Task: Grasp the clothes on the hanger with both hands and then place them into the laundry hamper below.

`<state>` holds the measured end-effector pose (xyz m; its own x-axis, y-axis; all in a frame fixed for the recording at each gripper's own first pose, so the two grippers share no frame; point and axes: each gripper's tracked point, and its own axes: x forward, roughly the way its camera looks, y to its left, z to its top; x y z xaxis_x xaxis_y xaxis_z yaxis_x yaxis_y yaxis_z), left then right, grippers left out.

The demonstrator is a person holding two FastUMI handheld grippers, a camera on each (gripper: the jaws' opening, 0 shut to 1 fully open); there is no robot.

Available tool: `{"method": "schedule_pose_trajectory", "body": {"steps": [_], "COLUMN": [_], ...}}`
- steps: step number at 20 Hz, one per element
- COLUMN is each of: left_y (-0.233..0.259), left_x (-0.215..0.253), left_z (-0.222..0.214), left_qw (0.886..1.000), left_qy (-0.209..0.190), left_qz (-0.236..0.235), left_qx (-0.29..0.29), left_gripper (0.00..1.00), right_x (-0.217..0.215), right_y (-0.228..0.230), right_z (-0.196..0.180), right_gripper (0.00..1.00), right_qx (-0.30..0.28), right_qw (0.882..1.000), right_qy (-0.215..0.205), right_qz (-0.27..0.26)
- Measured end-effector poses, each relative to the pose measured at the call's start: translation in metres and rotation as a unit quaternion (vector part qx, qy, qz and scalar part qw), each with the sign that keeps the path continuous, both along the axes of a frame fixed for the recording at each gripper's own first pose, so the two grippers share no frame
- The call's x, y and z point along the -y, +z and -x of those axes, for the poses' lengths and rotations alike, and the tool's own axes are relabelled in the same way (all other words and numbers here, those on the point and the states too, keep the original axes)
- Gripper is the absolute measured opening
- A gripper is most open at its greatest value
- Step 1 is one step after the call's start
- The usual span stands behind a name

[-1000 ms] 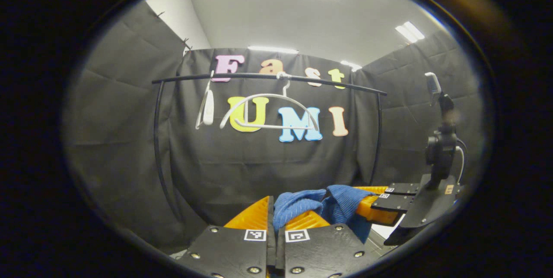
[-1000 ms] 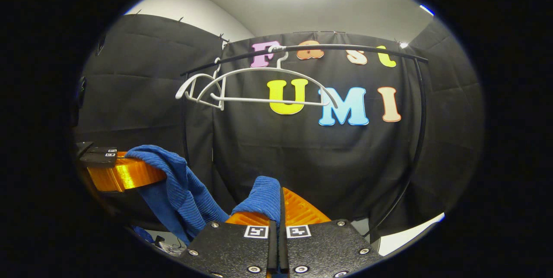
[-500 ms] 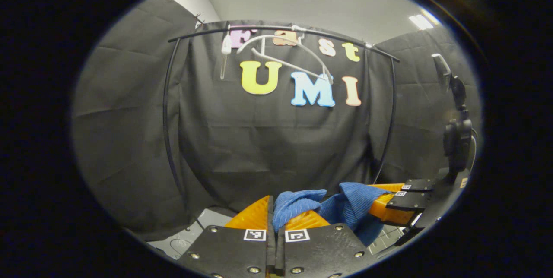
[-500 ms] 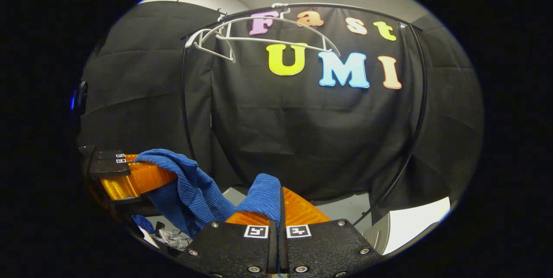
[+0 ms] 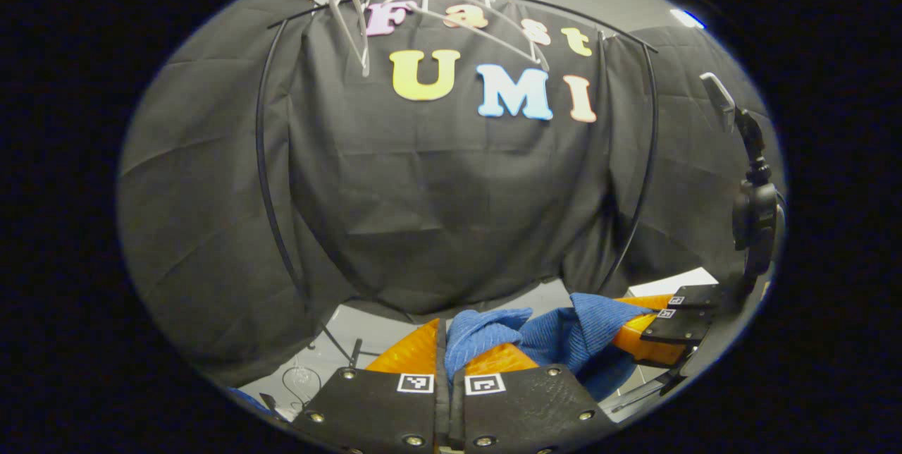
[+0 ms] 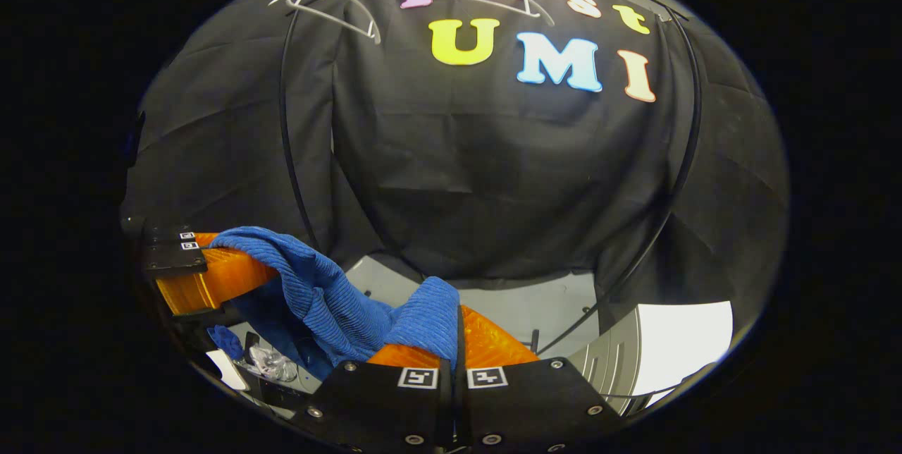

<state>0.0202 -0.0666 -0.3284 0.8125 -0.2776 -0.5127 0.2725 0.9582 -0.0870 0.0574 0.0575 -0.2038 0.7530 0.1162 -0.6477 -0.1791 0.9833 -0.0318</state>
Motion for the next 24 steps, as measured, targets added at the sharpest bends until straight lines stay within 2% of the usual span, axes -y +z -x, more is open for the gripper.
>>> {"method": "schedule_pose_trajectory", "body": {"steps": [7, 12, 14, 15, 16, 17, 19, 21, 24], "left_y": [-0.101, -0.135, -0.147, -0.149, -0.150, -0.148, -0.138, -0.135, -0.128], "left_x": [-0.006, -0.023, -0.025, -0.027, -0.029, -0.027, -0.028, -0.035, -0.039], "left_z": [0.023, 0.051, 0.055, 0.056, 0.056, 0.055, 0.051, 0.048, 0.047], "left_qw": [0.994, 0.987, 0.984, 0.984, 0.984, 0.984, 0.986, 0.987, 0.989], "left_qy": [0.010, 0.004, 0.005, 0.006, 0.008, 0.006, 0.008, 0.016, 0.025], "left_qz": [-0.043, -0.063, -0.066, -0.066, -0.066, -0.063, -0.063, -0.070, -0.070], "left_qx": [-0.103, -0.149, -0.162, -0.166, -0.168, -0.165, -0.153, -0.141, -0.131], "left_gripper": [0.00, 0.01, 0.06, 0.01, 0.10, 0.14, 0.50, 0.86, 0.87], "right_x": [0.009, 0.003, 0.005, 0.003, 0.004, 0.005, 0.001, -0.004, -0.004], "right_y": [-0.012, -0.027, -0.030, -0.031, -0.034, -0.036, -0.035, -0.032, -0.026], "right_z": [0.015, 0.022, 0.026, 0.027, 0.032, 0.032, 0.031, 0.028, 0.021], "right_gripper": [0.02, 0.02, 0.04, 0.05, 0.08, 0.09, 0.14, 0.47, 0.98], "right_qx": [-0.081, -0.126, -0.141, -0.150, -0.156, -0.159, -0.157, -0.144, -0.122], "right_qw": [0.997, 0.992, 0.990, 0.988, 0.988, 0.987, 0.987, 0.989, 0.992], "right_qy": [0.001, -0.002, -0.007, -0.010, -0.013, -0.016, -0.016, -0.012, -0.007], "right_qz": [0.016, 0.023, 0.027, 0.020, 0.016, 0.015, 0.008, 0.000, 0.002]}}
